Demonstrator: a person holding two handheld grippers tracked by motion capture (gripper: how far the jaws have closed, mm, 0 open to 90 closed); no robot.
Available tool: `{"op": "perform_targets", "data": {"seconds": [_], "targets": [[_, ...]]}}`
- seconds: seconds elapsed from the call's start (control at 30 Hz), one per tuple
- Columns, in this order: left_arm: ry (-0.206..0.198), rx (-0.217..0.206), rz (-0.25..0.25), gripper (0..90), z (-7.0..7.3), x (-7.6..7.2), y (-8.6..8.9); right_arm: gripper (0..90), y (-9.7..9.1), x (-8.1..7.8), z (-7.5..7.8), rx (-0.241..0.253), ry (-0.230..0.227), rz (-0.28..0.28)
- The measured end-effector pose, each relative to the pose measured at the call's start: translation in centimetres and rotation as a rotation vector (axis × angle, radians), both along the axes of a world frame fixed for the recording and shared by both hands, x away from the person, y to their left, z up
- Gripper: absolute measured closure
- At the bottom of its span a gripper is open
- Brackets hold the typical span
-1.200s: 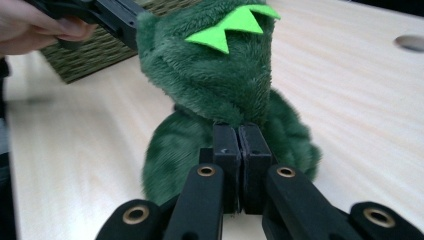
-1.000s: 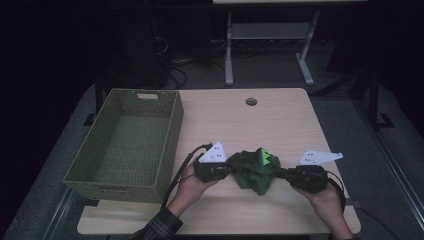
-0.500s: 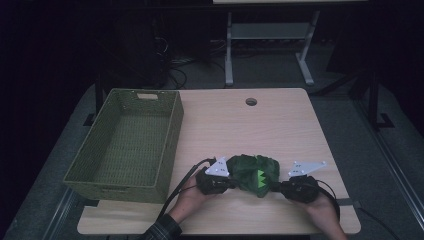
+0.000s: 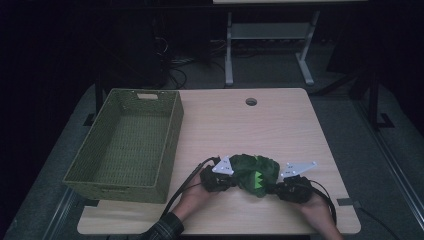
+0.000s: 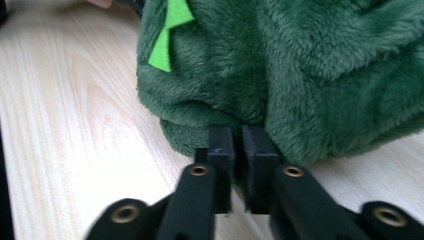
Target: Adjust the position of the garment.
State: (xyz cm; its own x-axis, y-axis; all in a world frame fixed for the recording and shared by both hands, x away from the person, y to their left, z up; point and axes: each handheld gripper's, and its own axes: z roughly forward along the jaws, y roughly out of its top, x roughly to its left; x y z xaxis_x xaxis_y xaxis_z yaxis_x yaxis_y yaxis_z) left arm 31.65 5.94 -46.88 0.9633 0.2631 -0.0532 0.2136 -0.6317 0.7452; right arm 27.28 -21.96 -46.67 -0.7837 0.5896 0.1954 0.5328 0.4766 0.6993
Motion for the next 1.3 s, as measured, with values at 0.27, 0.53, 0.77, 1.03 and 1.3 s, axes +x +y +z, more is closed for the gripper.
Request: {"op": "perform_targets", "data": {"seconds": [0.27, 0.53, 0.77, 1.03, 1.3], "targets": [[-0.009, -0.043, 0.016, 70.6, 2.0, -1.4, 1.5, 68.3, -1.8, -1.5, 1.4, 0.078, -0.03, -0.034], [-0.04, -0.076, 0.037, 72.5, 4.5, -1.8, 2.3, 61.6, -3.1, -3.2, 3.2, 0.133, -0.079, -0.019], [-0.059, -0.097, 0.034, 80.0, 6.0, -1.7, 2.1, 62.9, -3.0, -3.4, 3.6, 0.126, -0.075, 0.0], [-0.018, -0.08, 0.006, 89.3, 5.2, -0.7, 0.2, 87.0, -2.2, -1.0, 3.2, 0.074, -0.07, -0.057], [0.017, 0.049, 0.034, 89.6, 2.0, 0.9, -1.3, 89.7, -0.8, 1.0, 1.1, -0.039, -0.023, -0.074]]}}
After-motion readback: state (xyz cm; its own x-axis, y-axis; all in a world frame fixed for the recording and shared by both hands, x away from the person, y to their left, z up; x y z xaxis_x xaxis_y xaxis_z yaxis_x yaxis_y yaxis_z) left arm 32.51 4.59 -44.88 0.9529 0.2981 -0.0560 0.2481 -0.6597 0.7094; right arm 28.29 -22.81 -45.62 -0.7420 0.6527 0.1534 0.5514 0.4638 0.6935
